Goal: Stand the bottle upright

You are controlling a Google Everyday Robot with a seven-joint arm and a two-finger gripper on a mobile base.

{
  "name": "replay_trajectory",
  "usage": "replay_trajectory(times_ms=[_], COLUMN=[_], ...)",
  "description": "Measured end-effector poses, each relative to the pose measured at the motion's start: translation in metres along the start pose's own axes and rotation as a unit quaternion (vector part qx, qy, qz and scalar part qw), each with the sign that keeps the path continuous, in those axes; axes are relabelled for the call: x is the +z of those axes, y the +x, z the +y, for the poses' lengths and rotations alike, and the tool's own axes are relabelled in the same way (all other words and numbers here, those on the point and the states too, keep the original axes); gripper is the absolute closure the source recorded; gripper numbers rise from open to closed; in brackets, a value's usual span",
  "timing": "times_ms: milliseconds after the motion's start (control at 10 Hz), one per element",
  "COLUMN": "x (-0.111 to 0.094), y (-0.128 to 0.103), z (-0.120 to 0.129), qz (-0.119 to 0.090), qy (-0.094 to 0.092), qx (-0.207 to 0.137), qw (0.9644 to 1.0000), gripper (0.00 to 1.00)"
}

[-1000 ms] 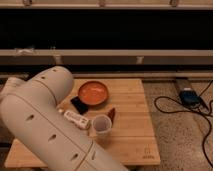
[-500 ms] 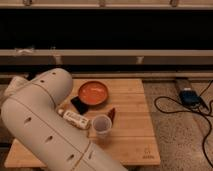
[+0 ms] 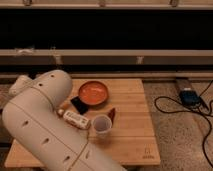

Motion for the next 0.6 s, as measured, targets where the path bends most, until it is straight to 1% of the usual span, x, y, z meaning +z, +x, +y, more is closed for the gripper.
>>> replay_trajectory(times_ms=[100,300,600], x=[0.0027,0.0054,-0.0018], y=[0.0007,0.0014,0.0039], z=[-0.0006,-0.0005,-0.0024], qz=[0.002,0.003,-0.010], qy=[-0.004,-0.007,-0.010], qx=[0.000,0.000,0.003], qw=[1.0000,1.0000,0.9999], gripper=[0.28,0.48,0.78])
